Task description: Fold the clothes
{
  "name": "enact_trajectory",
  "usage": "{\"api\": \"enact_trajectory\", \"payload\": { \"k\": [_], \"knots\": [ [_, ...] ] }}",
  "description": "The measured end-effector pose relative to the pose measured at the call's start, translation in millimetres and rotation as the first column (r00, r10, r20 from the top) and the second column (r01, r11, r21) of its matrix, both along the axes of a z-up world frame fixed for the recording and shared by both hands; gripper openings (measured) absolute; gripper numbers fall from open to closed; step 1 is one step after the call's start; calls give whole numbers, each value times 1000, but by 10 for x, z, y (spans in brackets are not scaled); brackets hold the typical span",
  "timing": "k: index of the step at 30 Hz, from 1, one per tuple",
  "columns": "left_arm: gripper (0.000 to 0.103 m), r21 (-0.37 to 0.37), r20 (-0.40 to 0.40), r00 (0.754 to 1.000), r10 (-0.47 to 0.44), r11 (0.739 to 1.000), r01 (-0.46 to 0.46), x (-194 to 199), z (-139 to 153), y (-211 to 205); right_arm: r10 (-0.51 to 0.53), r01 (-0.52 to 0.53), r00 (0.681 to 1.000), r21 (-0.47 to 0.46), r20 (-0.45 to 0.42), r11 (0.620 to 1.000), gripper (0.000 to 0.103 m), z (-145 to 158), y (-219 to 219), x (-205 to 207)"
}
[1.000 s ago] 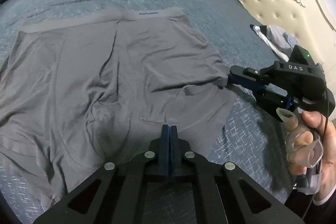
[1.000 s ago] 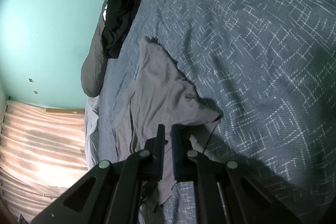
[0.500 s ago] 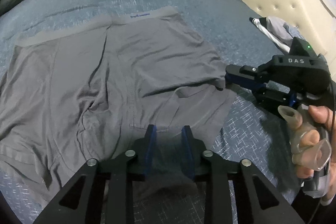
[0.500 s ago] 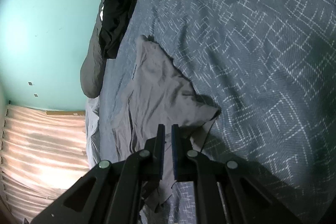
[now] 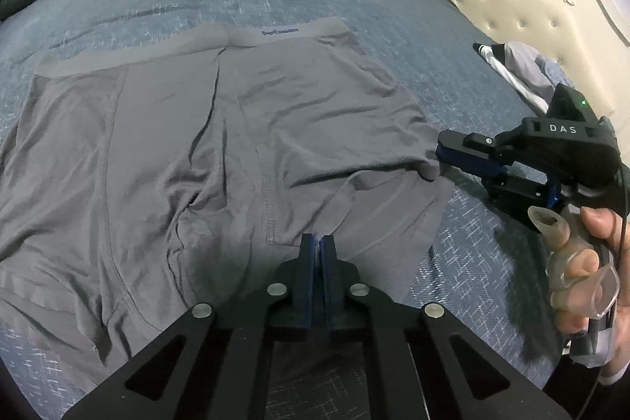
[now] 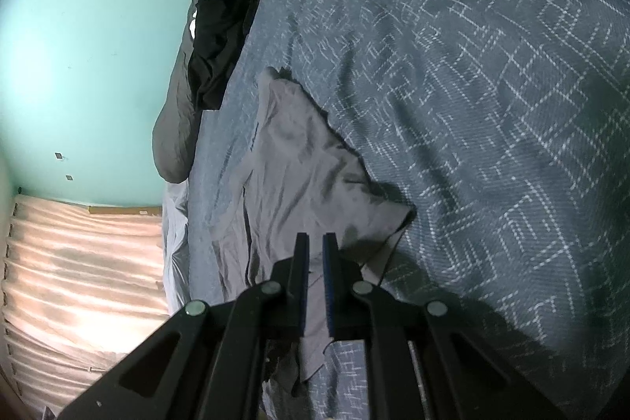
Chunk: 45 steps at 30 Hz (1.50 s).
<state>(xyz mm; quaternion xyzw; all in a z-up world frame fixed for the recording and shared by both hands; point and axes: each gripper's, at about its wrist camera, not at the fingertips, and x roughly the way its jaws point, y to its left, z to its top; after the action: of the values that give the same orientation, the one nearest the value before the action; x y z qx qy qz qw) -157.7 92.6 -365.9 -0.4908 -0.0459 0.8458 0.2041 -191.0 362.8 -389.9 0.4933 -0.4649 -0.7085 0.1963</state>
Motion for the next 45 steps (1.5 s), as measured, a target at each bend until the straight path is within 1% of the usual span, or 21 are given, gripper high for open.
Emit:
{"api": "enact_trajectory", "payload": {
  "k": [5,8,11,12,13,14,15,19,23,30,38,42,45],
  "knots": [
    [3,20,-16,1000,7,1000,-7,25,83,-67,-4,4,1000,-2,-1,1000,7,-4,-17,-1],
    [3,46,-16,1000,7,999,-6,64,146,-120,-8,8,1000,-7,2,1000,7,-9,-3,-10],
    [3,54,-25,1000,-3,999,4,116,202,-138,1,0,1000,-14,14,1000,10,-10,-10,-29],
    [3,59,-25,1000,-4,998,6,127,212,-139,4,-4,1000,-10,24,1000,15,-13,-15,-34],
    [3,65,-25,1000,-6,998,7,138,222,-141,4,-4,999,-10,34,1000,30,-17,-17,-24],
    [3,64,-26,1000,-7,998,9,140,220,-140,3,-2,999,-11,43,1000,36,-22,-17,-10],
    [3,63,-26,1000,-9,998,11,142,217,-139,2,-1,999,-17,48,1000,37,-24,-18,9],
    [3,77,-21,1000,-4,997,6,131,215,-161,4,-2,998,-32,55,1000,37,-11,-40,59],
    [3,88,-42,999,-3,996,7,141,291,-188,5,1,997,-69,75,998,38,-20,-68,107],
    [3,108,-55,998,-12,994,18,182,388,-211,-6,14,996,-87,92,996,38,-81,-97,64],
    [3,156,-63,998,1,988,9,189,496,-303,-17,27,994,-92,104,995,38,-90,-128,26],
    [3,180,-68,998,10,984,3,178,557,-345,1,13,994,-124,113,992,38,-95,-186,62],
    [3,183,-80,997,11,983,3,172,609,-347,14,6,992,-162,126,987,39,-111,-268,91]
  ]
}}
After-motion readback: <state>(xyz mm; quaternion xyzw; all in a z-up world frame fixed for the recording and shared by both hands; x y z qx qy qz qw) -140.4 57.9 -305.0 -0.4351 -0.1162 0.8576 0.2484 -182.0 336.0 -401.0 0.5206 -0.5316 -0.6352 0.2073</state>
